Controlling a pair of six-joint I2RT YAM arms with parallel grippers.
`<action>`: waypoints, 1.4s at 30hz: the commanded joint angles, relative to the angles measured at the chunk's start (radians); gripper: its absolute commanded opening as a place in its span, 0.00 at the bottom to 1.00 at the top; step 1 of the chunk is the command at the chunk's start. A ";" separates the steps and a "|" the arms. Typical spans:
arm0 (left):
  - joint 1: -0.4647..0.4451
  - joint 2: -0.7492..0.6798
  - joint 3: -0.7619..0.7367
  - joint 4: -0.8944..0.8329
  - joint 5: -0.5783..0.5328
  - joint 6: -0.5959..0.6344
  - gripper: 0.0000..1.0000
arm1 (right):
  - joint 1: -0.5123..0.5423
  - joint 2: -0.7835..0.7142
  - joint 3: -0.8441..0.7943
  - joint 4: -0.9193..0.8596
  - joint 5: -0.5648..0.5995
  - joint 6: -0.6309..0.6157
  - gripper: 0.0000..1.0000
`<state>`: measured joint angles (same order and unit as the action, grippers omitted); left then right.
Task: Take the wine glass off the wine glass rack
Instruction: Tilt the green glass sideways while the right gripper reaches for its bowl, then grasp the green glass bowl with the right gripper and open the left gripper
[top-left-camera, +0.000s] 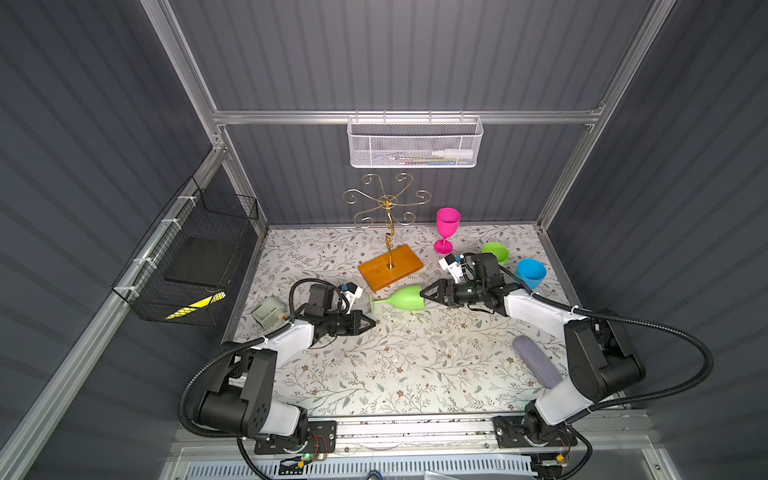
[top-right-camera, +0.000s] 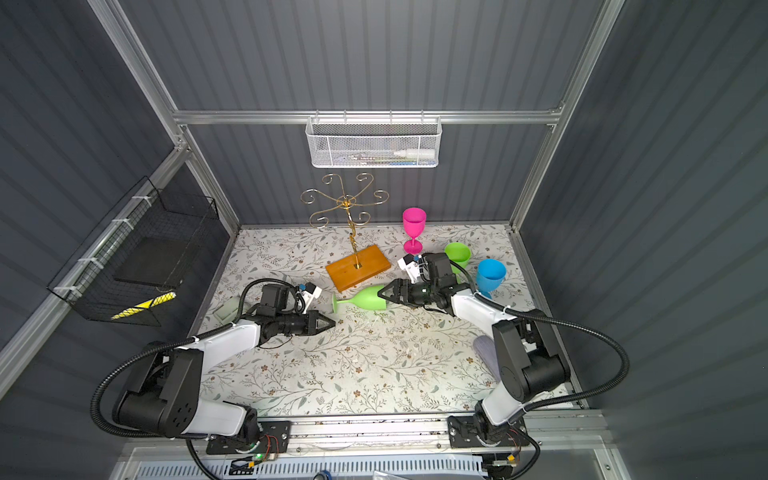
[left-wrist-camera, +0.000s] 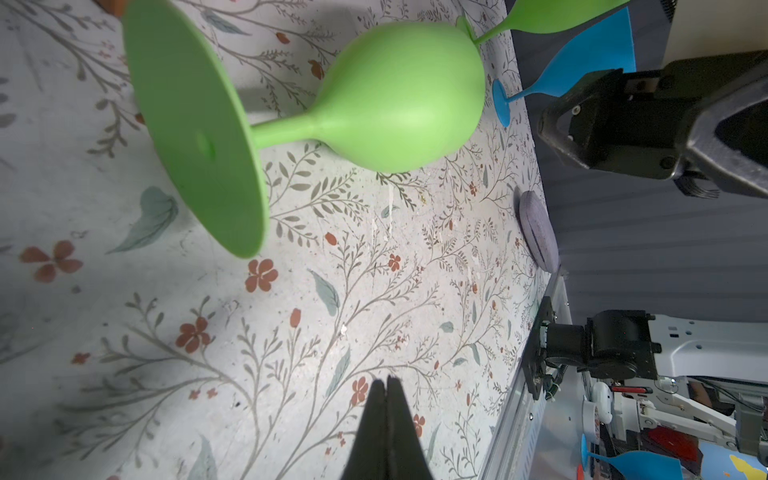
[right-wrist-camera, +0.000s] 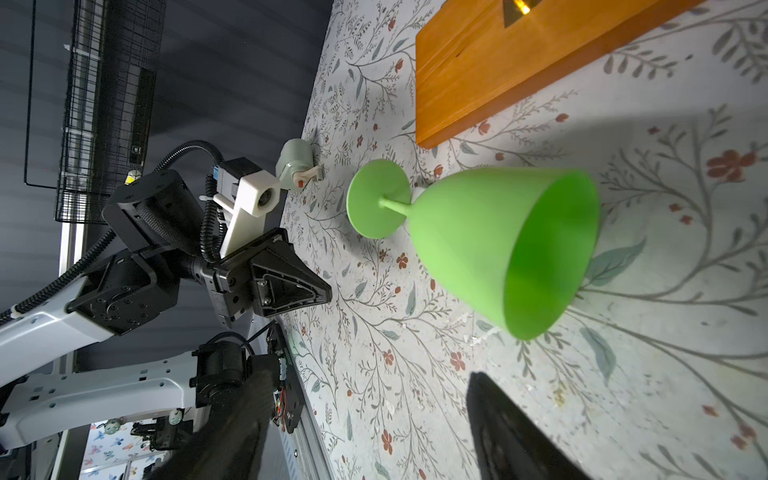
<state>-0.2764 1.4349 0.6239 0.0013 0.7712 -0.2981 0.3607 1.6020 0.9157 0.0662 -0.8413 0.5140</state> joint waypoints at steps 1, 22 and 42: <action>-0.006 0.017 0.027 -0.014 0.004 0.026 0.04 | 0.007 0.026 0.006 0.040 0.060 -0.009 0.76; -0.006 -0.134 0.056 0.094 -0.505 -0.012 0.56 | 0.014 0.253 0.210 0.211 0.219 0.015 0.76; -0.006 -0.073 0.059 0.148 -0.562 -0.061 0.58 | 0.079 0.327 0.198 0.204 0.186 0.049 0.74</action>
<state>-0.2764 1.3762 0.6769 0.1543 0.2443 -0.3519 0.4297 1.9068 1.1240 0.2623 -0.6441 0.5484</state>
